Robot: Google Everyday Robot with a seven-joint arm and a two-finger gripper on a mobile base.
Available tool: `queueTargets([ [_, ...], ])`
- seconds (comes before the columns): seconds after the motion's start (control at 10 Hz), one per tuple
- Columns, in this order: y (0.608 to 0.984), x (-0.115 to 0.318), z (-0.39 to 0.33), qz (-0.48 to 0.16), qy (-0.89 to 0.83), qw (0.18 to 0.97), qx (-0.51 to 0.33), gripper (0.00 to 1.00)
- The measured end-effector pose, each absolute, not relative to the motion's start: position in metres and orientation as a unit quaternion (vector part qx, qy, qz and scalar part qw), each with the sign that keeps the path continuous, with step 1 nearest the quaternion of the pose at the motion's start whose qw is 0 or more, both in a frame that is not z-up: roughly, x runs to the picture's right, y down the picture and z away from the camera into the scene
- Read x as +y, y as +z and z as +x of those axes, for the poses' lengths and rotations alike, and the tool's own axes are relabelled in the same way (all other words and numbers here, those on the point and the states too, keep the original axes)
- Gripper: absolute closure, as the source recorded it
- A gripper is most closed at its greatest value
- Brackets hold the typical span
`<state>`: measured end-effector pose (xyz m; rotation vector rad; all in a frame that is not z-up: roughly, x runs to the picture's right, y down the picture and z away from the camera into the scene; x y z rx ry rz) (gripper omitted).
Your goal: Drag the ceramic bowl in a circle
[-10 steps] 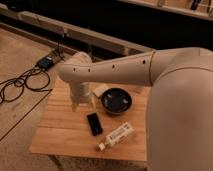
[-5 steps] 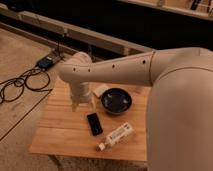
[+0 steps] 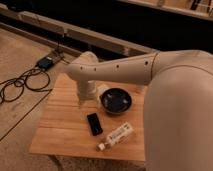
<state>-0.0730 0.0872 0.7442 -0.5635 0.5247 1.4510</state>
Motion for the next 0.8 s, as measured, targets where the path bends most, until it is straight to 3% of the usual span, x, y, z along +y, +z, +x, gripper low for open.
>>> queueTargets([
  [0.8,0.856,0.069,-0.032,-0.233,0.634,0.707,0.208,0.35],
])
